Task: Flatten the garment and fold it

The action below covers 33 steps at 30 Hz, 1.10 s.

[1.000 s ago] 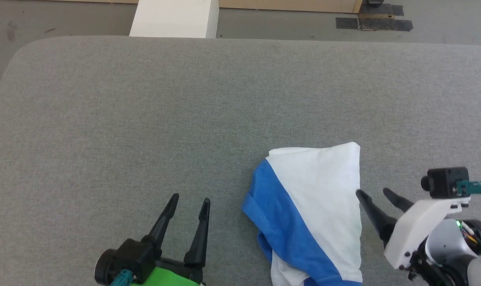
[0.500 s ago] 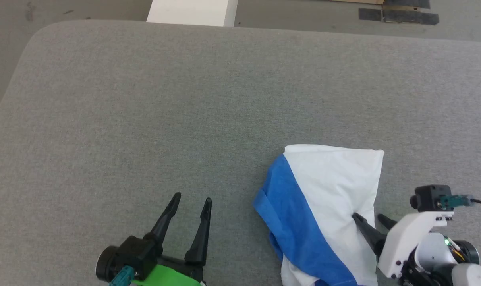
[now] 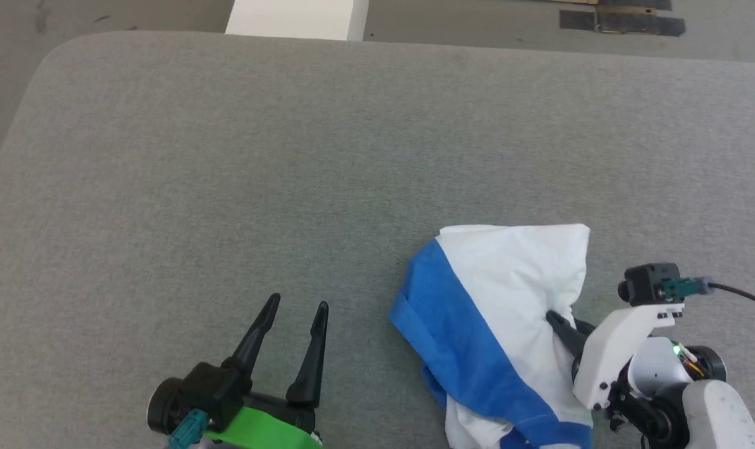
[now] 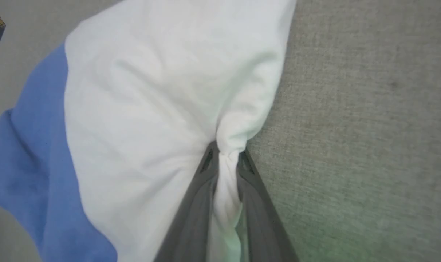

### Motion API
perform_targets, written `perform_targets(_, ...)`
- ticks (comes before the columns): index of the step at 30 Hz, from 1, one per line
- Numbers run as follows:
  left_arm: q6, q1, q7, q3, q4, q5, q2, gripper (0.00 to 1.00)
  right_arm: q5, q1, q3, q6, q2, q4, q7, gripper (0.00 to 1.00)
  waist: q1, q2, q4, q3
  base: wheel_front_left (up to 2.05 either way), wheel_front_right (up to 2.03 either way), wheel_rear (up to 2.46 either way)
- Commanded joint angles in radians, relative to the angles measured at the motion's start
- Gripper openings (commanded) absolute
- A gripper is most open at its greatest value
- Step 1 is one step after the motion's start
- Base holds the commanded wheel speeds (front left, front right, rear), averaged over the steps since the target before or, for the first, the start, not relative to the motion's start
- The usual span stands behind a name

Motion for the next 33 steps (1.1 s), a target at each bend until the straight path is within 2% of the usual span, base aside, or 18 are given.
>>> perform_targets(1, -0.002, -0.009, -0.006, 0.004, -0.003, -0.004, 0.006, 1.00, -0.028, -0.022, -0.015, -0.002, -0.003, 0.006, 0.011, 0.00, 0.0000, 0.0000, -0.031, -0.010, 0.00, 0.00, 0.00)
perform_targets(4, -0.001, -0.014, -0.006, 0.004, -0.008, 0.000, 0.011, 1.00, -0.076, -0.044, -0.034, -0.002, -0.008, -0.018, 0.041, 0.00, 0.0000, 0.0000, -0.061, -0.008, 0.00, 0.00, 0.00)
perform_targets(8, 0.001, -0.028, 0.000, 0.007, -0.024, 0.007, 0.023, 1.00, -0.109, -0.084, -0.045, -0.002, -0.065, -0.050, 0.088, 0.00, 0.0000, 0.0000, -0.110, 0.009, 0.00, 0.00, 0.00)
perform_targets(16, 0.003, -0.073, 0.035, 0.018, -0.076, 0.028, 0.064, 1.00, -0.140, -0.208, -0.029, -0.002, -0.246, -0.042, 0.135, 0.00, 0.0000, 0.0000, -0.224, 0.084, 0.00, 0.00, 0.00)
perform_targets(22, 0.003, -0.134, 0.078, 0.022, -0.139, 0.057, 0.094, 1.00, -0.153, -0.305, -0.028, -0.002, -0.385, -0.016, 0.130, 0.00, 0.0000, 0.0000, -0.279, 0.176, 0.00, 0.00, 0.00)
perform_targets(23, 0.006, -0.177, 0.109, 0.032, -0.193, 0.080, 0.119, 1.00, -0.165, -0.363, -0.048, -0.002, -0.476, 0.003, 0.106, 0.00, 0.0000, 0.0000, -0.299, 0.240, 0.00, 0.00, 0.00)
perform_targets(29, 0.010, -0.231, 0.145, 0.047, -0.264, 0.107, 0.151, 1.00, -0.202, -0.414, -0.077, -0.002, -0.584, 0.039, 0.091, 0.00, 0.0000, 0.0000, -0.309, 0.322, 0.00, 0.00, 0.00)
perform_targets(33, 0.011, -0.256, 0.170, 0.046, -0.299, 0.125, 0.166, 1.00, -0.226, -0.440, -0.098, -0.002, -0.631, 0.068, 0.067, 0.00, 0.0000, 0.0000, -0.310, 0.373, 0.00, 0.00, 0.00)
